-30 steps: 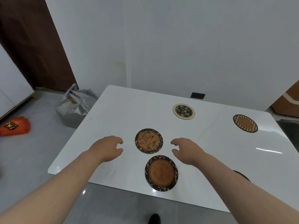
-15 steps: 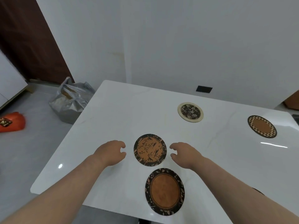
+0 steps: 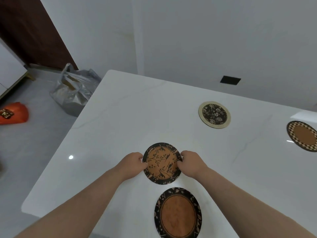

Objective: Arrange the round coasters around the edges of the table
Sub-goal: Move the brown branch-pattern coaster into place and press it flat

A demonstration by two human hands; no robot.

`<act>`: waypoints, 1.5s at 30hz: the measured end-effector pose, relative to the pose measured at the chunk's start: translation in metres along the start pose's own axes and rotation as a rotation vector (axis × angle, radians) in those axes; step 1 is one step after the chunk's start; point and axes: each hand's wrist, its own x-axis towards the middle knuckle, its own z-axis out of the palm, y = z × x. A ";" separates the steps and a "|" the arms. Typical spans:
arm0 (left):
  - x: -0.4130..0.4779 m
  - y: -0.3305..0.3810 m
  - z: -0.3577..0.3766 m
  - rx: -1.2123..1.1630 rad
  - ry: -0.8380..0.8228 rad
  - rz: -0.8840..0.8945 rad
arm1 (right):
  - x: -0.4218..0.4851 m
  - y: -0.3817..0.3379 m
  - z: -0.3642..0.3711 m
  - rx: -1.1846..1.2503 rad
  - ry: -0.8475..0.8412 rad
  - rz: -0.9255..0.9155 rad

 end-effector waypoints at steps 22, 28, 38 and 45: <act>0.035 0.007 -0.010 -0.753 0.136 -0.169 | 0.031 0.000 0.005 0.707 0.013 0.217; 0.047 0.005 -0.026 -0.749 0.081 -0.133 | 0.036 -0.012 0.007 0.633 0.140 0.249; 0.077 0.003 -0.082 -0.796 0.078 -0.081 | 0.059 -0.039 -0.012 0.806 0.210 0.225; 0.114 0.000 -0.131 -0.754 0.165 -0.050 | 0.097 -0.085 -0.027 0.840 0.285 0.231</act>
